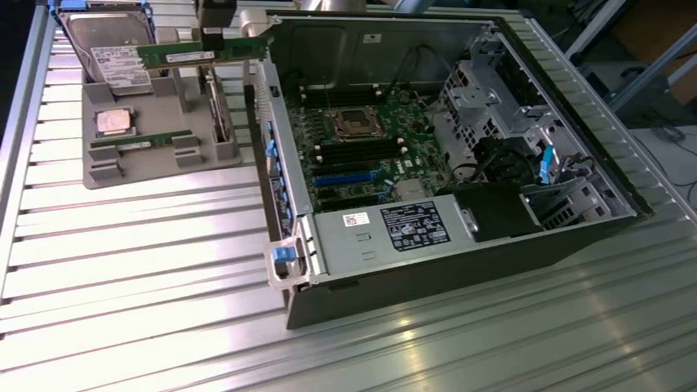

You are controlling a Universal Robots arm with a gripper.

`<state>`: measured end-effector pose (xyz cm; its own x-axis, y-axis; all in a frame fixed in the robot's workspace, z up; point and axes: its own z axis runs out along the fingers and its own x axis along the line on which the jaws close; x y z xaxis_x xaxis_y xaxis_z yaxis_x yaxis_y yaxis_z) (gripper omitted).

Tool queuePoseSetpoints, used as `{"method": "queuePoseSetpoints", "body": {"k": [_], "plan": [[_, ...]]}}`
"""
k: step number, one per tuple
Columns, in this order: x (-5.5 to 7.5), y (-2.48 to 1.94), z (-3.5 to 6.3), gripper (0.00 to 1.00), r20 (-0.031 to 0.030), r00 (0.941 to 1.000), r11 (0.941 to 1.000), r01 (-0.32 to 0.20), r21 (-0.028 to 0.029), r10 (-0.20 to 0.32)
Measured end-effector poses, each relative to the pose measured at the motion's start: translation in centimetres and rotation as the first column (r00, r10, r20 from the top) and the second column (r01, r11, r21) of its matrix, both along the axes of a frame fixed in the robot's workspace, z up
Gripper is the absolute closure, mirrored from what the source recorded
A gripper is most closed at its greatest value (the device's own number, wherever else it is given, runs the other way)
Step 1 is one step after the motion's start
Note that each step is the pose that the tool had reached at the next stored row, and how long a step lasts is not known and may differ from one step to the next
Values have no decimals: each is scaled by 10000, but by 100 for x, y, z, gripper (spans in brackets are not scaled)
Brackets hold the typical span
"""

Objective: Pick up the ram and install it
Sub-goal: 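Pick up the ram and move it above insertion slot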

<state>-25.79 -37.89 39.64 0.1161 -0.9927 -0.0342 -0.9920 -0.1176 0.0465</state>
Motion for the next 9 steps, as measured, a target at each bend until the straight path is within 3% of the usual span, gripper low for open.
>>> {"method": "queuePoseSetpoints", "body": {"k": [9], "plan": [[179,0,0,88,0,10000,10000,0,-5,0]]}}
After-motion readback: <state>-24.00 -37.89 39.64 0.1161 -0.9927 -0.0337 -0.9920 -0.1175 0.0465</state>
